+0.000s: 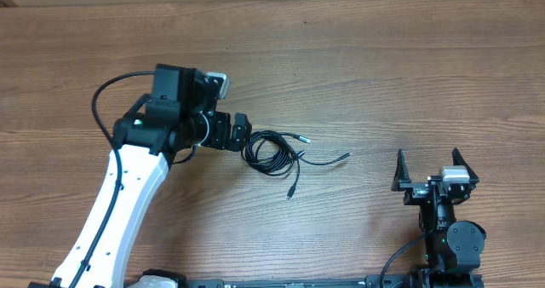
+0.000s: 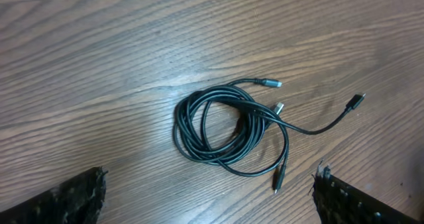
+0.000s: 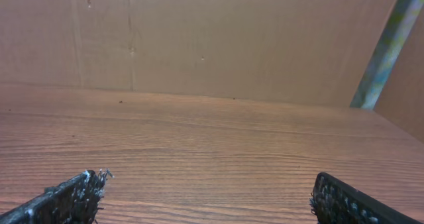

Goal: Untangle cables
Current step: 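Move the left gripper over the black cable bundle and lower it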

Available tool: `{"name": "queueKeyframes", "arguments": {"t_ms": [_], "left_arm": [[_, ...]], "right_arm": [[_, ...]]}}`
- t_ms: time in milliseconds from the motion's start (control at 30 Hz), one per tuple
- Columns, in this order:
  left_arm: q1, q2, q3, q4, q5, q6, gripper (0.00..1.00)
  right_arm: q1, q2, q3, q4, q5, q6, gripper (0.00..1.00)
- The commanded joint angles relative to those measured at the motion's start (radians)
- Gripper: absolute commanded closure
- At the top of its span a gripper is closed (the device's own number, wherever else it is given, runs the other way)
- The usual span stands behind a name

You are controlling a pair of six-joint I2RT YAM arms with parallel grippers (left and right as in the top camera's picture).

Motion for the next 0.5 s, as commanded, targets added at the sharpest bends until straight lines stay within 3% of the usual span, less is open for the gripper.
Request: {"name": "queueKeyframes", "arguments": {"t_ms": [0,467], "left_arm": [[-0.025,0.026,0.021,0.010,-0.015,-0.008,0.00],[-0.088,0.123,0.021,0.018,-0.016,-0.150,0.00]], "right_arm": [[-0.003,-0.012,-0.010,0.002,0.002,-0.003,0.00],[-0.003,-0.012,-0.010,0.003,0.002,-0.004,0.00]]}}
